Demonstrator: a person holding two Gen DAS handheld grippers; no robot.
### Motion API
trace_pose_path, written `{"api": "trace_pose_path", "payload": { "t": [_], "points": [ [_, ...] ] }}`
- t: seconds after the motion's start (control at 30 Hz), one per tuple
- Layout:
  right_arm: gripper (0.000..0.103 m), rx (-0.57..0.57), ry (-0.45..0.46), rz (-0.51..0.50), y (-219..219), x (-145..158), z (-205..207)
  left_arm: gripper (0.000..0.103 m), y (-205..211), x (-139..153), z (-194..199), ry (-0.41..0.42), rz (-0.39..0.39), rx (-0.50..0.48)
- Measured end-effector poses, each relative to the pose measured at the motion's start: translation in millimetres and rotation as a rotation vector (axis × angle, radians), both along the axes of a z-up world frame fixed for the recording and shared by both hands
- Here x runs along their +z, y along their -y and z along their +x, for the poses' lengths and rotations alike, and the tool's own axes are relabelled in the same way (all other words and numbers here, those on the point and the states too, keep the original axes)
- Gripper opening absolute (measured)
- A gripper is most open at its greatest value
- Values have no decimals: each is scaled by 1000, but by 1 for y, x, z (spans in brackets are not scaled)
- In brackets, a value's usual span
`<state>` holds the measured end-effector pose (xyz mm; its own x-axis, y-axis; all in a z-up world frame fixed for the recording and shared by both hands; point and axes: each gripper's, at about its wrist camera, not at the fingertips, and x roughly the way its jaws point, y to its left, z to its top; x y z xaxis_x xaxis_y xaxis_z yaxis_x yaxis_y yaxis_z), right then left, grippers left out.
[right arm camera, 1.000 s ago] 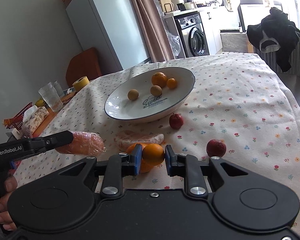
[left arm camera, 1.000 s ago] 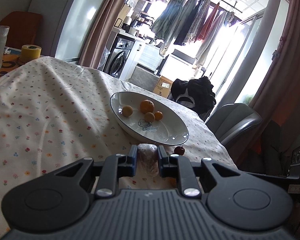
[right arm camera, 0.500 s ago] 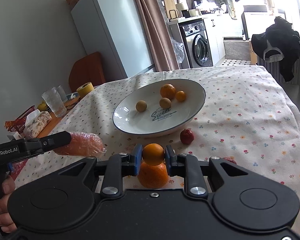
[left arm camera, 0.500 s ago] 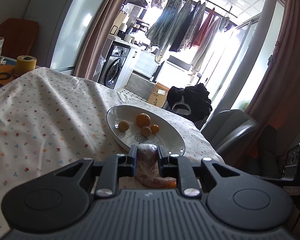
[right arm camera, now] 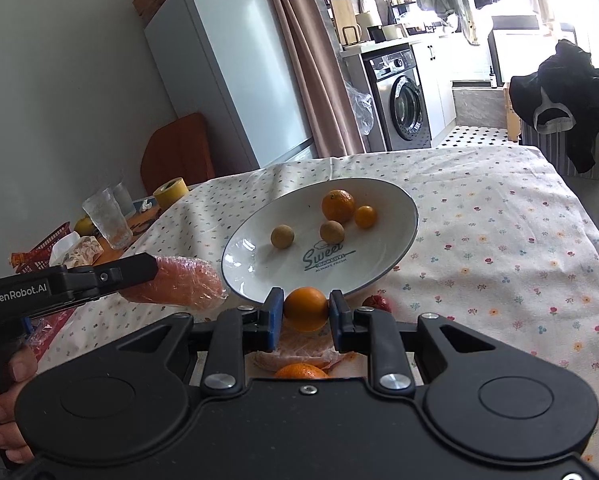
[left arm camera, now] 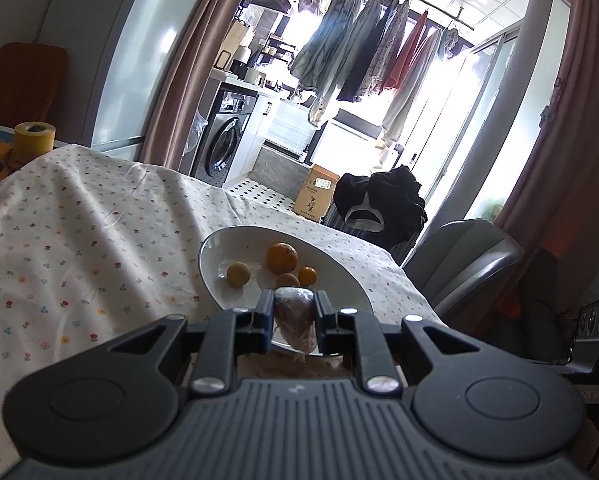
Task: Organize fruits
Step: 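Carry the pomelo piece and orange into the white bowl and open both grippers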
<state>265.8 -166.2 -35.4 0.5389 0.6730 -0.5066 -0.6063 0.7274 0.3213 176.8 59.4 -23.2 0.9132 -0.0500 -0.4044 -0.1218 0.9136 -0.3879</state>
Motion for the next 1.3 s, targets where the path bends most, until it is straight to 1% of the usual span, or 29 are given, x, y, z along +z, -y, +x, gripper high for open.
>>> {"api": "trace_pose_path", "payload": {
  "t": [0.37,0.67,0.7,0.8,0.87,0.97,1.1,1.23,1.3],
  "points": [
    [23,-20,-14,15,5,-4,19,18,5,-4,33,-24,8,-6],
    [23,-37,-33,18,11,-10,30,20,8,-18,52,-65,-24,-1],
    [23,-37,-34,18,11,-11,31,21,8,-19,52,-65,-20,14],
    [23,-39,-39,16,11,-13,33,30,6,-20,50,-87,37,62],
    [23,-40,-41,13,11,-13,34,43,1,-20,46,-90,38,84],
    [23,-38,-38,10,9,-13,34,52,-7,-20,36,-92,33,107],
    [23,-33,-35,14,4,-11,35,59,-15,-20,25,-112,53,139],
    [23,-20,-28,13,-4,-8,34,67,-24,-21,16,-122,35,163],
    [23,-13,-23,14,-9,-6,34,68,-28,-21,11,-123,32,171]
  ]
}}
